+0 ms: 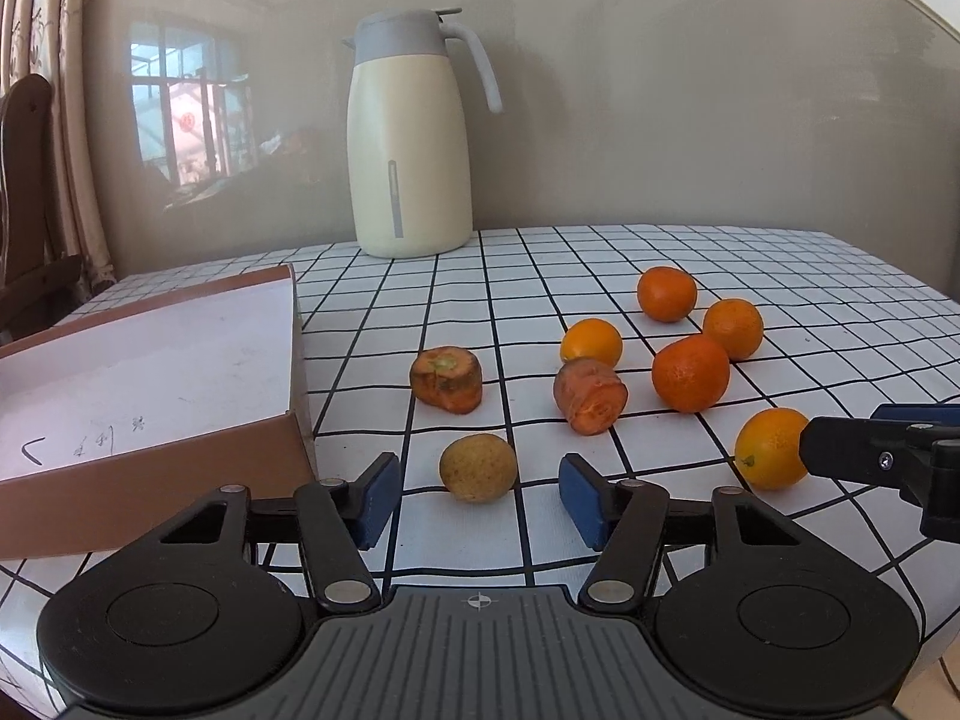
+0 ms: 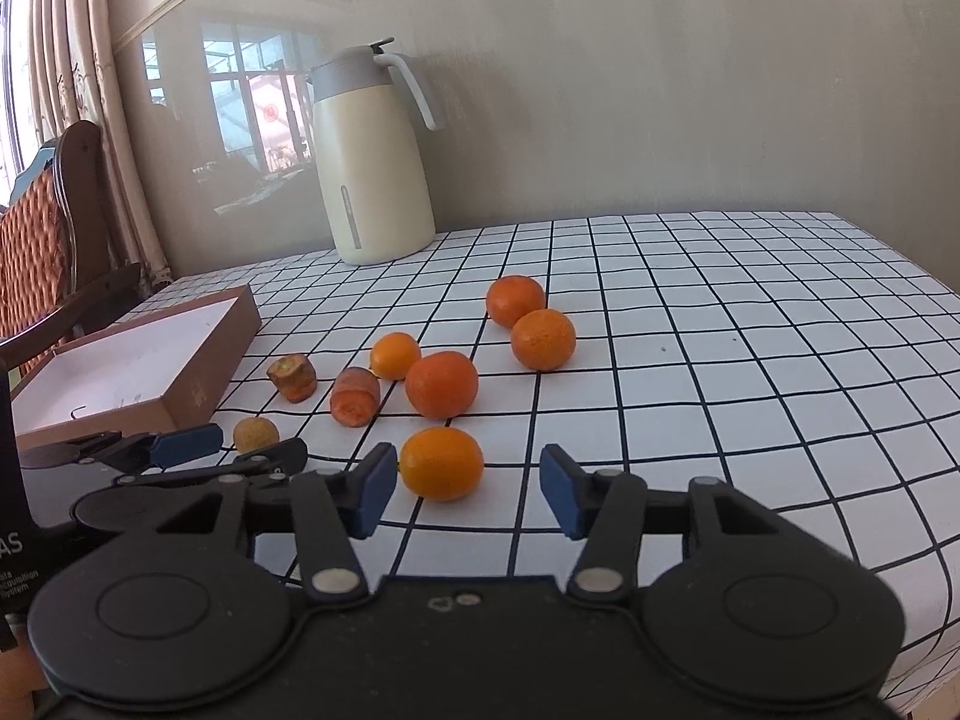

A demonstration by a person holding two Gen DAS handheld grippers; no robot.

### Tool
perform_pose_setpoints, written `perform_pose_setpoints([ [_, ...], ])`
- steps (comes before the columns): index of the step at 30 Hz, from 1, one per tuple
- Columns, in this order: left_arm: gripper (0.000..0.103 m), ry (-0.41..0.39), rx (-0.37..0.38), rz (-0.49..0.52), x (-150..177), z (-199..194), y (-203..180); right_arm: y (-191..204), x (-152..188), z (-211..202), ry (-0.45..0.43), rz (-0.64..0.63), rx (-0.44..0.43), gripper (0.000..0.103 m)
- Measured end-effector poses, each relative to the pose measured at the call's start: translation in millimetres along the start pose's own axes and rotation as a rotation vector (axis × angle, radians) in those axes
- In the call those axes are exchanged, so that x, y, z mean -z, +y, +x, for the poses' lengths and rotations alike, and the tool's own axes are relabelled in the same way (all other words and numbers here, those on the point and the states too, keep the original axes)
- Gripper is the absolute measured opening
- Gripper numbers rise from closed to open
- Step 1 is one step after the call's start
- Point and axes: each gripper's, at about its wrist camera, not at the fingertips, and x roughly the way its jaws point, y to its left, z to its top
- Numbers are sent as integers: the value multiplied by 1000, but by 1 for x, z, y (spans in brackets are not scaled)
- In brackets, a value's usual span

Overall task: Organize fruits
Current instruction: 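Grasp the small brown kiwi with the left tool while the right tool grasps an orange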

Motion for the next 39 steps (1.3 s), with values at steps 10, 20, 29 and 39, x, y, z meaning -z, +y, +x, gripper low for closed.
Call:
perform_pose_setpoints([
  [10, 44, -4, 10, -13, -2, 6, -3, 2, -1, 20, 32, 51, 4, 44],
  [20, 29, -21, -3, 3, 1, 3, -6, 9, 1, 31, 50, 44, 14, 40],
  [29, 29, -27, -8, 26, 4, -5, -5, 16, 0, 35, 63, 7, -2, 28],
  [39, 29, -30, -11, 25, 7, -11, -2, 21, 1, 31, 56, -12, -8, 27],
])
